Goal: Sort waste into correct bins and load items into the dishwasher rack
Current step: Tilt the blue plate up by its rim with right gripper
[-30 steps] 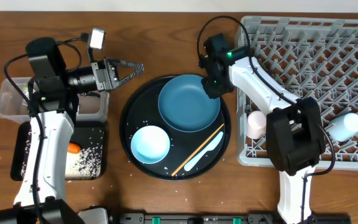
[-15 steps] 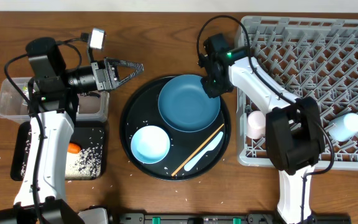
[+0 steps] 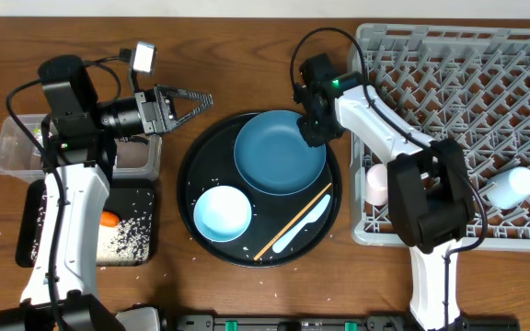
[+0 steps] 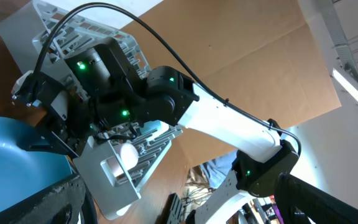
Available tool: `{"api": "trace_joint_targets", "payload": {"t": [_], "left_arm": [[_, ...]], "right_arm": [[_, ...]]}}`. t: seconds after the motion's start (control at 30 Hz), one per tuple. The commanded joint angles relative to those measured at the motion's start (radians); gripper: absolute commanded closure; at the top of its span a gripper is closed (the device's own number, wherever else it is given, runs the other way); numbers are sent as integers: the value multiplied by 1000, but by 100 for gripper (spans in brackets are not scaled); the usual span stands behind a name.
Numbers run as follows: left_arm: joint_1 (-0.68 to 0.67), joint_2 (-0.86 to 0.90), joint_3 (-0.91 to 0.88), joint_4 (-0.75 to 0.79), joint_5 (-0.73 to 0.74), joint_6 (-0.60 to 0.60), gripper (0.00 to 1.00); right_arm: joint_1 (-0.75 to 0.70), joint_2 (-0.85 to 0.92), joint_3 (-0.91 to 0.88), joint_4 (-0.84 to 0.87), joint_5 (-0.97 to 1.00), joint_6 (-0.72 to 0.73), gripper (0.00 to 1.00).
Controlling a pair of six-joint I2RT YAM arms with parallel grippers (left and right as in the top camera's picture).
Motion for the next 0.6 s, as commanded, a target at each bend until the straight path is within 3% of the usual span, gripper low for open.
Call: {"api": "trace_joint_targets", "payload": {"t": [0.0, 0.1, 0.2, 0.57], "left_arm": [[2, 2, 0, 1, 10, 17, 2], [3, 2, 0, 1, 10, 17, 2], [3, 2, 0, 1, 10, 17, 2], [2, 2, 0, 1, 10, 17, 2]], "right_arm": [[24, 14, -5, 0, -39, 11, 81], [27, 14, -5, 0, -61, 11, 87], [34, 14, -5, 0, -60, 11, 99], [28, -2, 23, -18, -60, 11, 99]]}}
